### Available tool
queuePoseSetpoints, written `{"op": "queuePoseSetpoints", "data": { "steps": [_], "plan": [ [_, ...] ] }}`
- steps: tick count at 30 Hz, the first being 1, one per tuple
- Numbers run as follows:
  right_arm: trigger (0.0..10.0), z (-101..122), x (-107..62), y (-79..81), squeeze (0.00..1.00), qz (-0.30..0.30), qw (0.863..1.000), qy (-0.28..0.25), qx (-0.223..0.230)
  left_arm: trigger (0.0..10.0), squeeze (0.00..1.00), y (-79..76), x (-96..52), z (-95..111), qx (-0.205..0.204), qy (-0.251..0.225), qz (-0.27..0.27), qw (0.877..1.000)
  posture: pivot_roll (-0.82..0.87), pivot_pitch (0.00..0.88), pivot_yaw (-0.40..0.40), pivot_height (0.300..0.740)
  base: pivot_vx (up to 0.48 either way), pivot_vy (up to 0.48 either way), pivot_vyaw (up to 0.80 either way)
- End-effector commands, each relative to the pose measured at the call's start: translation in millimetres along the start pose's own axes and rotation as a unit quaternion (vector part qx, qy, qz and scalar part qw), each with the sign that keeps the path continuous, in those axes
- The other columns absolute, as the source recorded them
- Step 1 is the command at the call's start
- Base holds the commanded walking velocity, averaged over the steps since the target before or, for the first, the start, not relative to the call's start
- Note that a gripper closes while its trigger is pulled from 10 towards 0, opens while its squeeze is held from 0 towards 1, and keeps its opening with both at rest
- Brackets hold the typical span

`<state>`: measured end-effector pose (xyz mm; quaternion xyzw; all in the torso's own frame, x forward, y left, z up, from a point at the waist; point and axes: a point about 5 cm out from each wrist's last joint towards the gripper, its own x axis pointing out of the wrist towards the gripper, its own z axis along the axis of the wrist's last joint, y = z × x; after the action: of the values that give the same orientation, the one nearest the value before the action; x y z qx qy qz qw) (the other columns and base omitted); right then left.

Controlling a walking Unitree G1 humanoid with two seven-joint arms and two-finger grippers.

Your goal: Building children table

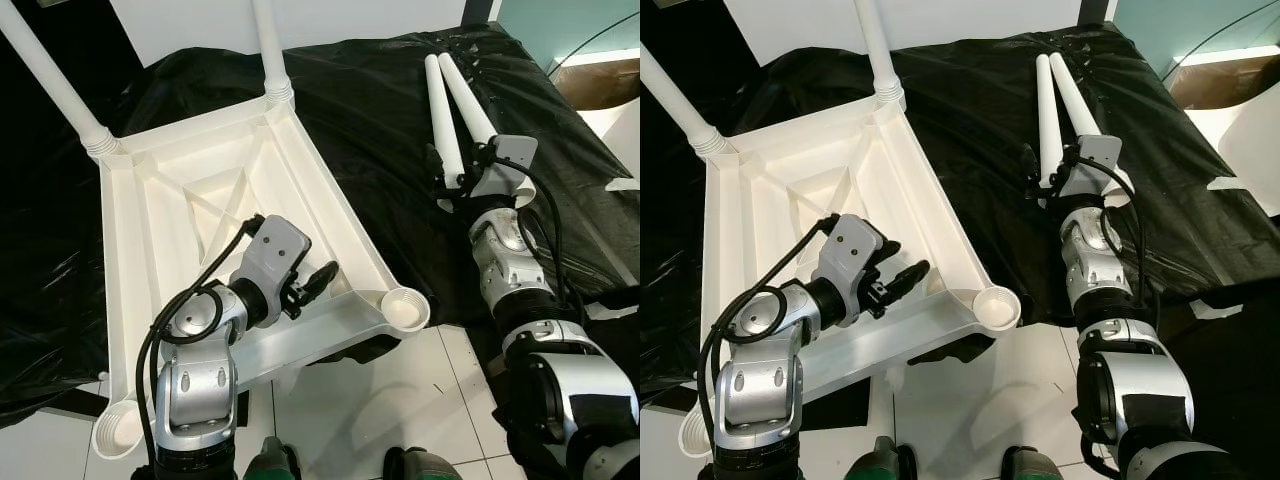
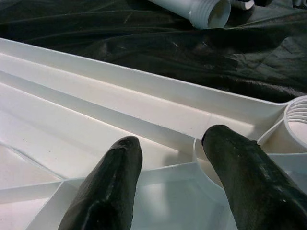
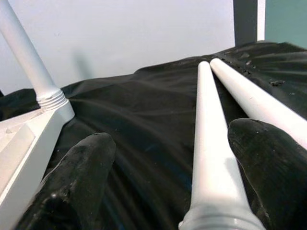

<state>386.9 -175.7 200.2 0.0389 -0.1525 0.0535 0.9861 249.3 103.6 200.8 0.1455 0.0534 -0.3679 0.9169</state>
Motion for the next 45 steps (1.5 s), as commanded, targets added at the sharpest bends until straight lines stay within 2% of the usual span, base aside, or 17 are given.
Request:
{"op": "queuePoseSetpoints", "data": {
  "steps": [1,2,10,23,45],
  "plan": [
    [10.0,-8,-1.3,6.7,0.0,0.012,1.0,0.021,0.0,10.0,0.0,4.1,-0.7,-2,-0.031,-0.007,0.134,0.99,0.15,0.163,0.053,0.74,0.0,0.0,0.0],
    [10.0,-17,-1.8,11.9,0.0,0.034,0.998,0.052,0.001,10.0,0.0,3.6,-0.5,-2,-0.031,-0.007,0.133,0.991,0.15,0.162,0.053,0.74,0.0,0.0,0.0],
    [10.0,-31,-7.6,10.1,0.0,0.028,0.995,0.097,-0.005,10.0,0.0,2.7,-1.1,-2,-0.033,-0.005,0.133,0.991,0.16,0.161,0.053,0.74,0.0,0.0,0.0],
    [10.0,-40,-14.3,-1.6,0.0,-0.019,0.992,0.121,-0.024,10.0,0.0,1.0,-0.6,-2,-0.033,-0.006,0.128,0.991,0.15,0.158,0.054,0.74,0.0,0.0,0.0],
    [10.0,-47,-18.9,-2.5,0.0,-0.039,0.99,0.137,-0.018,10.0,0.0,-1.6,-0.8,-2,-0.031,-0.003,0.117,0.993,0.15,0.166,0.058,0.74,0.0,0.0,0.0]
  ]
}}
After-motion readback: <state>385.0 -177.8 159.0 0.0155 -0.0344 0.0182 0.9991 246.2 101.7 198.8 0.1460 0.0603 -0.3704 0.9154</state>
